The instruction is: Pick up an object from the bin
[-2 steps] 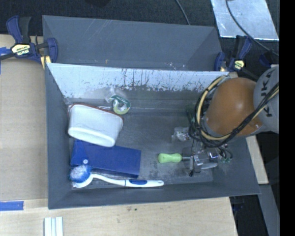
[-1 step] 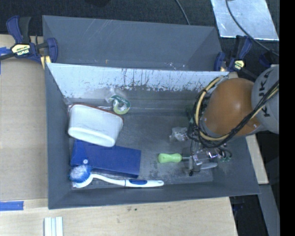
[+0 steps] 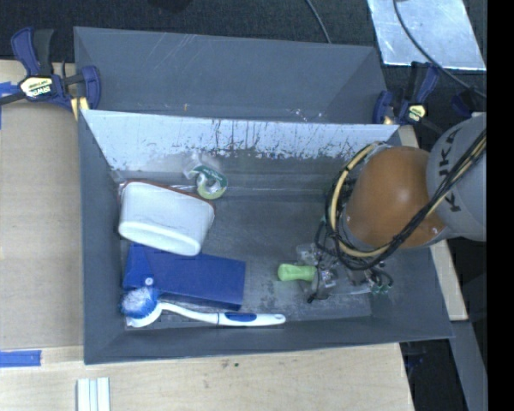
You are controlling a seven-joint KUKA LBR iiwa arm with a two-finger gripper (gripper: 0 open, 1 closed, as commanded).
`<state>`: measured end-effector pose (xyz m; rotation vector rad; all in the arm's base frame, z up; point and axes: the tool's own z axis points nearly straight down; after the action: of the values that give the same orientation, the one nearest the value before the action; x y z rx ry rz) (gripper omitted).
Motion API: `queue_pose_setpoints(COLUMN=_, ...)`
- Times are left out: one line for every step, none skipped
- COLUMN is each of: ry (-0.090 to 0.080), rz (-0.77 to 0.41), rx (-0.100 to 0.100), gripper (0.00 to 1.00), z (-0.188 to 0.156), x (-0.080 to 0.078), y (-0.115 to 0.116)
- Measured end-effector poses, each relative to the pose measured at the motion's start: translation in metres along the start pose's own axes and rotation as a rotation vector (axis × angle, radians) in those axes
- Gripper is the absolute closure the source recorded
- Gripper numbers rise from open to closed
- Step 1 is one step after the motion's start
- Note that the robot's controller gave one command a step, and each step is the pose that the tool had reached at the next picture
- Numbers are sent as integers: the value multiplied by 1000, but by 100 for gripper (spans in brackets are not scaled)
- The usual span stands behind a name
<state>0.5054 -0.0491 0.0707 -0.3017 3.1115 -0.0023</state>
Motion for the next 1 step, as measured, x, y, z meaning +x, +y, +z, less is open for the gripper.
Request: queue_pose_setpoints(ry=0, rz=0, rx=0, gripper=100, z=0, x=0, y=0)
